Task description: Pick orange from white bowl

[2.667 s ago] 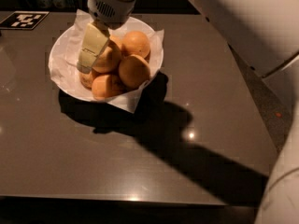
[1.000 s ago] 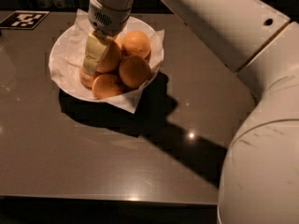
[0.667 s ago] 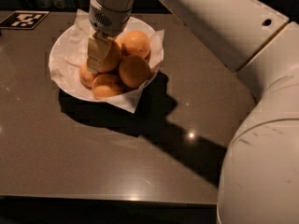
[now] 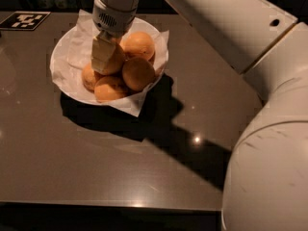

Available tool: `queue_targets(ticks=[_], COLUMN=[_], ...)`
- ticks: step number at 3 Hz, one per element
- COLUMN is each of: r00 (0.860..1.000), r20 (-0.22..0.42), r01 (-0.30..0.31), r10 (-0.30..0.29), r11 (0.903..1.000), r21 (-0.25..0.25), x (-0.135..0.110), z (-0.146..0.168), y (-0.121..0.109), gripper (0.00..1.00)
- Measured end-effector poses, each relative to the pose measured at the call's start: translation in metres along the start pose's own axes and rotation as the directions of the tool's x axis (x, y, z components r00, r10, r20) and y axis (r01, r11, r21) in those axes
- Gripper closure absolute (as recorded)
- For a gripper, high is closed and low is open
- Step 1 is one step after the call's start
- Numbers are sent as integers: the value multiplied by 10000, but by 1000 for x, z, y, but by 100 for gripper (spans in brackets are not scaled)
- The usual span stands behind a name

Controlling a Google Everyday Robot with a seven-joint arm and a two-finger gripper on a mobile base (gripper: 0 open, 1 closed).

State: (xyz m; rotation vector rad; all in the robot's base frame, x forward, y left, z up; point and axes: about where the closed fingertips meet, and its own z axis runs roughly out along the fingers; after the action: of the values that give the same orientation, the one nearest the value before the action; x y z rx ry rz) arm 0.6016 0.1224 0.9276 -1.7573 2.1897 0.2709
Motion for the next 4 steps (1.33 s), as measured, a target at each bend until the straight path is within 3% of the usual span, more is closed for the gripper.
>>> queue_targets(ticks=[1,2,3,4], r00=[10000,9991,9893,9875], r20=[35,427,1392,1543], r01=[80,99,-305,-202], r10=[-79,-77,429,329], r11=[9998,9985,9954,9963], r21=[-189,-534,-904,-830], x=[-4,-17,-30,-38], z=[0,-23,-68,-65], y=[2,3,5,3], gripper=[99,100,100,100])
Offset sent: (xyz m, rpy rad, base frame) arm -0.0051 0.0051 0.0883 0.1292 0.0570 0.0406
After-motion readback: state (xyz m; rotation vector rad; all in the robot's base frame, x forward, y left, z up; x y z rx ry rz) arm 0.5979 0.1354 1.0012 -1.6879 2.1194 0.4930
